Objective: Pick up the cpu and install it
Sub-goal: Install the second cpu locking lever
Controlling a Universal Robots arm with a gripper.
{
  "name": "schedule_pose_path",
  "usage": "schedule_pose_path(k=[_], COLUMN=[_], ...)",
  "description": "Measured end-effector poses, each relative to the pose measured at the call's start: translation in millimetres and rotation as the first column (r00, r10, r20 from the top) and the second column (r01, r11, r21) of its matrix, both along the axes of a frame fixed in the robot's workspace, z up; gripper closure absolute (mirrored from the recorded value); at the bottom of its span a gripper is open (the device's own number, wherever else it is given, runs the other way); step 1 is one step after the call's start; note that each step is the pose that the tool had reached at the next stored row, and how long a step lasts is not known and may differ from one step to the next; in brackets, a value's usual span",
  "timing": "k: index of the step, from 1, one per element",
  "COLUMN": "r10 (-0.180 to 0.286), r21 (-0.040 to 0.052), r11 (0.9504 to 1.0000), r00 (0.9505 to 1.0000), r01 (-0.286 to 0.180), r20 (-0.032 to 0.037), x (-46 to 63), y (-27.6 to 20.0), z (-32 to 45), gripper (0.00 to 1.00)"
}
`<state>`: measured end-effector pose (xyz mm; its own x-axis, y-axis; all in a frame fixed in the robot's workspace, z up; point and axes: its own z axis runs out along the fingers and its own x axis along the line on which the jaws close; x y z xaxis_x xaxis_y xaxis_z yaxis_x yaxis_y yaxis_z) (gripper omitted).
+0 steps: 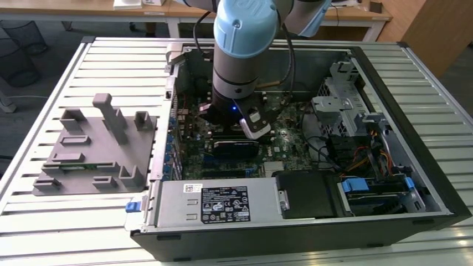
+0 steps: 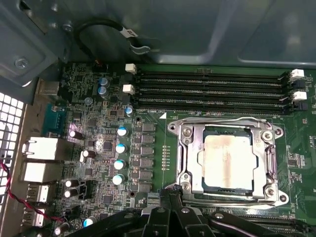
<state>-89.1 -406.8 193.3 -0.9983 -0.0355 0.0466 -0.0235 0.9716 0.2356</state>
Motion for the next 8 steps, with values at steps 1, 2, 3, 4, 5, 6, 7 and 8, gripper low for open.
schedule_pose_path(k=[1, 2, 3, 4, 5, 6, 7, 8], r10=[0.0, 0.0, 0.0, 0.0, 0.0, 0.0, 0.0, 0.0], r21=[0.0001, 0.0002, 0.0003, 0.0002, 0.0001, 0.0001, 0.0001, 0.0002], r11=[1.0, 1.0, 1.0, 1.0, 1.0, 1.0, 1.0, 1.0], r00=[1.0, 1.0, 1.0, 1.0, 1.0, 1.0, 1.0, 1.0], r01=[0.0, 0.0, 0.0, 0.0, 0.0, 0.0, 0.0, 0.0], r20=[-0.0001, 0.0, 0.0, -0.0001, -0.0001, -0.0001, -0.0001, 0.0], x=[0.0, 0.0, 0.0, 0.0, 0.0, 0.0, 0.0, 0.0], y=[0.1, 0.2, 0.4, 0.4, 0.5, 0.9, 1.4, 1.9], z=[0.0, 0.0, 0.0, 0.0, 0.0, 0.1, 0.1, 0.0], gripper=[0.89, 0.89, 0.89, 0.89, 0.89, 0.89, 0.89, 0.89])
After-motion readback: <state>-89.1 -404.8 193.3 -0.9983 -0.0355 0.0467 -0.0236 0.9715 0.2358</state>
